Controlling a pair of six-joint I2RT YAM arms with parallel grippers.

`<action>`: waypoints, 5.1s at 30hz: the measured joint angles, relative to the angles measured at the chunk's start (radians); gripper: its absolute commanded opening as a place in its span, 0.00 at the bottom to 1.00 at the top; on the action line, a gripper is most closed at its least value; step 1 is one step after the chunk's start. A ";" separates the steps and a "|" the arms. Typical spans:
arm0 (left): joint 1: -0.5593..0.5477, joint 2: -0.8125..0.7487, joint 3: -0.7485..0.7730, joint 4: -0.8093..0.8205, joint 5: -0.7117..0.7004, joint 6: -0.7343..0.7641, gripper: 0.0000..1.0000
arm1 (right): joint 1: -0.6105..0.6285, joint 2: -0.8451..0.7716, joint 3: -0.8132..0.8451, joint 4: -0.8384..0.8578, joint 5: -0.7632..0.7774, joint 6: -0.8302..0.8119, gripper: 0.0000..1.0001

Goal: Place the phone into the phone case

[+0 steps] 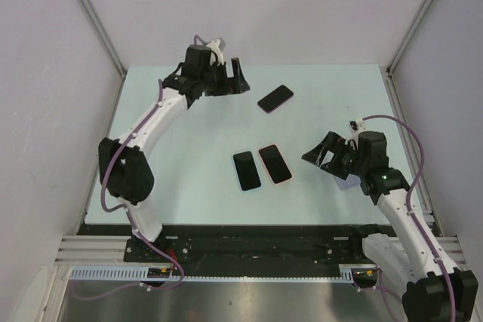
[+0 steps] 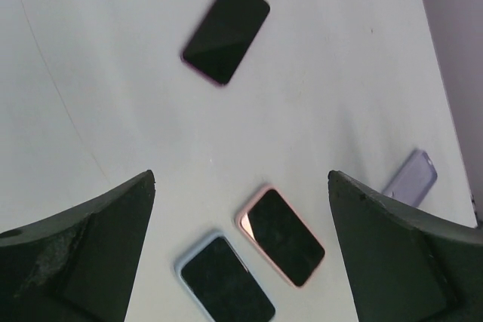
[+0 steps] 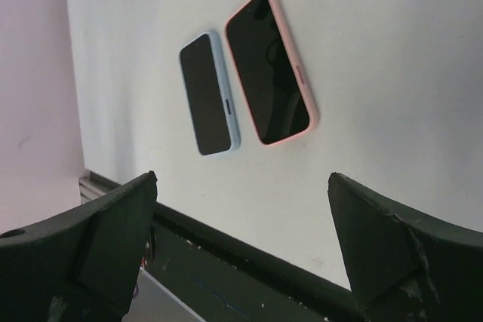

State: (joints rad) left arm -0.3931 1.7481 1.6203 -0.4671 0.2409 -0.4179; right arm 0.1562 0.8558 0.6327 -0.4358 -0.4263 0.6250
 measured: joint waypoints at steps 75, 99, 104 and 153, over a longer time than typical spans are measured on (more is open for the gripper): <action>-0.187 0.735 0.171 0.789 0.441 -0.428 0.93 | -0.001 -0.054 0.021 0.044 0.270 -0.041 1.00; 0.031 -0.440 -0.446 0.164 0.107 0.008 0.96 | 0.003 0.755 0.422 0.400 0.492 -0.516 1.00; 0.031 -0.518 -0.591 0.111 0.141 0.040 0.97 | 0.031 0.937 0.547 0.373 0.454 -0.626 1.00; 0.031 -0.646 -0.661 0.090 0.137 0.061 0.96 | 0.041 1.438 1.168 0.003 0.423 -0.674 0.62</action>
State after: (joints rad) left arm -0.3626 1.1023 0.9588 -0.3771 0.3775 -0.3573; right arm 0.1970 2.2940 1.8004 -0.4324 -0.0029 -0.0490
